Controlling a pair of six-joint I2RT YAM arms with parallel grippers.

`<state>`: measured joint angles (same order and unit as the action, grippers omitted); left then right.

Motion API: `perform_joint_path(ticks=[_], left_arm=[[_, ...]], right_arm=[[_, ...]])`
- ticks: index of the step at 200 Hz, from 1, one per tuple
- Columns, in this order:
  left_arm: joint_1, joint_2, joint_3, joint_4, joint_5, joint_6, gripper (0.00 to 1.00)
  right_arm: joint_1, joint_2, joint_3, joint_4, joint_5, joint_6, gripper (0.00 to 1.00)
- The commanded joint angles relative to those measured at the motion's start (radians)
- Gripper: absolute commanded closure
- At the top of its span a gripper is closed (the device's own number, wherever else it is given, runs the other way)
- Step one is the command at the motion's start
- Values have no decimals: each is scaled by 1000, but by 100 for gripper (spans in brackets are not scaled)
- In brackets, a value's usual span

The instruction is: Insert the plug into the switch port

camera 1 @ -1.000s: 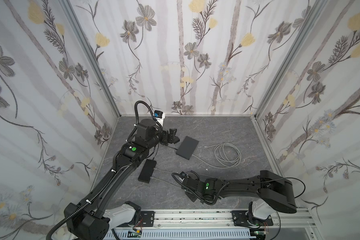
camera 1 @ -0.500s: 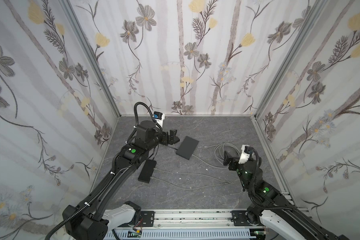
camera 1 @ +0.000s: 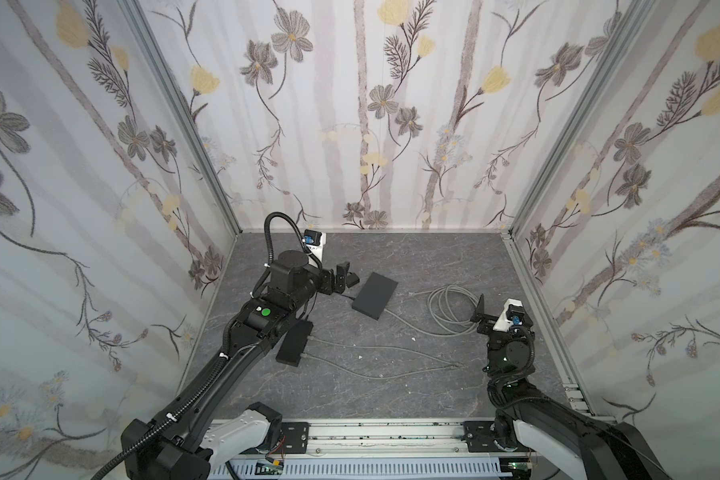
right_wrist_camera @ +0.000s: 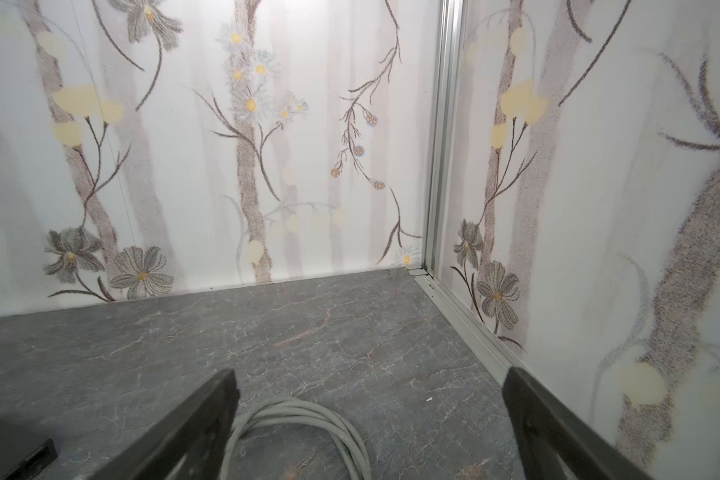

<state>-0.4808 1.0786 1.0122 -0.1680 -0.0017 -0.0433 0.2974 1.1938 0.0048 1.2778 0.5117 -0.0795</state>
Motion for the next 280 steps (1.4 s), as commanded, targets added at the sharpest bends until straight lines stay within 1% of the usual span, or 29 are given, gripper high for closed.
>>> perform_joint_path(ticks=[1, 9, 17, 20, 29, 40, 52, 64, 75, 86, 93, 109, 115, 119, 133, 148, 164, 198, 227, 253, 268, 280], left_arm=[[-4, -34, -66, 146, -22, 95, 0], [-4, -47, -97, 184, -48, 112, 0], [0, -58, -123, 216, -71, 128, 0], [-1, -63, -132, 228, -78, 140, 0], [5, -70, -163, 259, -80, 180, 0], [20, -73, -192, 294, -79, 209, 0], [48, -59, -206, 317, -88, 204, 0], [79, -31, -214, 328, -93, 207, 0], [108, 2, -216, 331, -109, 215, 0], [130, 42, -221, 344, -185, 205, 0], [139, 73, -232, 364, -255, 195, 0], [154, 153, -287, 466, -453, 175, 0], [163, 176, -315, 521, -492, 171, 0], [171, 177, -333, 552, -489, 175, 0], [202, 205, -387, 611, -428, 221, 0], [220, 215, -397, 620, -460, 229, 0], [241, 229, -418, 646, -462, 213, 0], [258, 330, -432, 708, -485, 209, 0], [281, 364, -458, 754, -482, 128, 0], [299, 399, -483, 804, -467, 106, 0], [305, 428, -520, 891, -515, 82, 0], [313, 448, -549, 956, -550, 57, 3]], right_arm=[[-6, 175, -52, 403, -45, -90, 0], [-13, 248, -39, 461, -35, -88, 0], [-33, 348, -38, 567, -55, -84, 0], [-37, 364, -35, 580, -55, -78, 0], [-65, 330, -33, 529, -94, -50, 0], [-93, 296, -22, 449, -96, -5, 0], [-133, 319, -6, 427, -156, 22, 0], [-136, 372, 14, 479, -131, 21, 0], [-136, 329, 44, 344, -126, 30, 0], [-142, 312, 113, 193, -98, 56, 0], [-155, 318, 144, 145, -120, 64, 0], [-167, 316, 140, 151, -144, 67, 0], [-166, 319, 135, 166, -144, 63, 0], [-165, 319, 132, 175, -145, 63, 0], [-164, 324, 128, 188, -145, 59, 0], [-164, 323, 131, 182, -145, 60, 0], [-164, 324, 130, 181, -145, 61, 0], [-164, 323, 131, 181, -145, 60, 0], [-163, 323, 132, 182, -146, 60, 0], [-164, 323, 130, 182, -145, 60, 0], [-164, 323, 132, 181, -145, 60, 0], [-163, 324, 131, 181, -147, 60, 0]])
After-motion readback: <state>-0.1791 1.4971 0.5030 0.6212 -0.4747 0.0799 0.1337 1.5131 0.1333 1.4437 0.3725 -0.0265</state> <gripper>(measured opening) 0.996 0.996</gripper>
